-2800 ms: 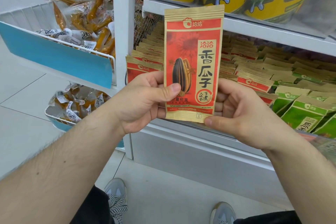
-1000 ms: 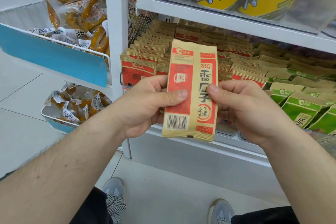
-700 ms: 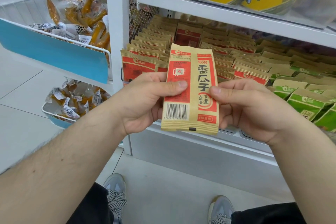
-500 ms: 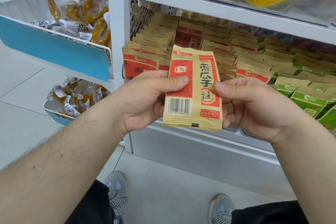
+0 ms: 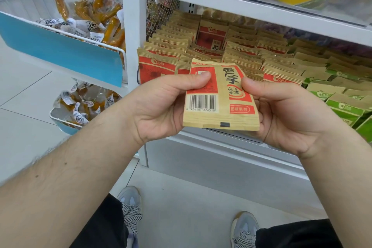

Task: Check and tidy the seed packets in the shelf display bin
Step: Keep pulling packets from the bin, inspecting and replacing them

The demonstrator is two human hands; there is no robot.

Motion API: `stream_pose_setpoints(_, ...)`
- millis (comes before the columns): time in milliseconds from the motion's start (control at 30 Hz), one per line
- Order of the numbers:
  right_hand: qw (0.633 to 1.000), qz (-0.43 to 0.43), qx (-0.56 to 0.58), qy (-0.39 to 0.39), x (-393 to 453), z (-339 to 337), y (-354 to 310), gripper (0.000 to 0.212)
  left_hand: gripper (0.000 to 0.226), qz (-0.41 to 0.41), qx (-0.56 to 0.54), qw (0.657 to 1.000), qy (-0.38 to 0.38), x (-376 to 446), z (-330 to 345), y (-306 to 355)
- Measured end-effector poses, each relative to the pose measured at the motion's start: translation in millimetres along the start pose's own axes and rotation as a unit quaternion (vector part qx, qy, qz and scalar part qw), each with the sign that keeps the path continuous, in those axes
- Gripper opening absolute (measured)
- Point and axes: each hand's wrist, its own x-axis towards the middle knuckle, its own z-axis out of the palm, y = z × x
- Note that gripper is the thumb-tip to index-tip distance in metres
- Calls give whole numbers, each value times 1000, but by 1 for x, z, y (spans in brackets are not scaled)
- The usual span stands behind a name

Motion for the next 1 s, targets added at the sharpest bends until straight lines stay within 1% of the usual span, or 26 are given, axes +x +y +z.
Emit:
stream_pose_setpoints(67,1000,0,-1,4,0,1,1,67,45,6,1,1000,6,0,0,-1)
stream_pose_setpoints(100,1000,-2,-1,6,-1,3,1,61,42,10,9,1000,10,-1,0,-1)
stream_pose_setpoints(167,999,-21,-28,14,-1,7,2,33,39,26,39,998,29,0,2,-2)
stream_pose_setpoints(200,998,-40,-43,20,0,9,3,25,48,35,53,997,41,0,2,-1)
stream_pose_setpoints(233,997,-57,-41,27,1,12,5,27,64,45,66,996,48,1,1,-2)
stream_pose_setpoints(267,997,-70,-18,28,3,14,8,29,75,57,71,994,52,3,0,-2)
stream_pose_setpoints(300,997,-74,20,25,6,16,11,29,77,76,81,992,63,4,0,-3)
stream_pose_setpoints(367,994,-66,85,-21,10,23,17,32,65,113,138,980,90,7,-2,-6)
stream_pose_setpoints(433,984,-48,135,-102,15,29,25,33,53,118,194,971,75,8,1,-12)
stream_pose_setpoints(467,974,-37,169,-145,16,29,29,31,47,111,199,971,68,8,1,-15)
stream_pose_setpoints(500,966,-27,192,-169,17,30,32,29,41,109,191,974,64,7,2,-17)
stream_pose_setpoints(533,968,-21,189,-163,18,30,34,28,35,111,175,976,63,6,4,-17)
stream_pose_setpoints(567,979,-21,157,-129,18,30,33,26,32,114,163,978,69,5,5,-16)
stream_pose_setpoints(600,994,-29,87,-65,17,30,32,25,32,113,155,978,85,4,5,-14)
stream_pose_setpoints(633,999,-42,3,12,16,29,30,21,38,110,150,976,112,4,5,-12)
stream_pose_setpoints(667,993,-61,-59,88,17,26,28,18,46,105,144,974,142,3,5,-10)
stream_pose_setpoints(700,985,-71,-70,144,17,21,26,25,52,102,140,970,169,3,3,-8)
stream_pose_setpoints(733,981,-74,-49,174,18,17,24,38,53,99,138,968,184,2,2,-7)
stream_pose_setpoints(767,981,-74,-17,181,16,14,22,50,50,98,142,967,190,2,1,-5)
stream_pose_setpoints(800,981,-78,-11,178,14,14,19,58,45,94,145,967,190,1,2,-4)
stream_pose_setpoints(833,979,-91,-29,179,13,15,16,59,44,91,147,967,188,1,2,-4)
stream_pose_setpoints(933,967,-138,-104,188,10,19,15,45,53,80,159,966,186,1,4,-4)
stream_pose_setpoints(1000,959,-164,-122,195,10,19,17,35,58,84,169,965,183,1,5,-5)
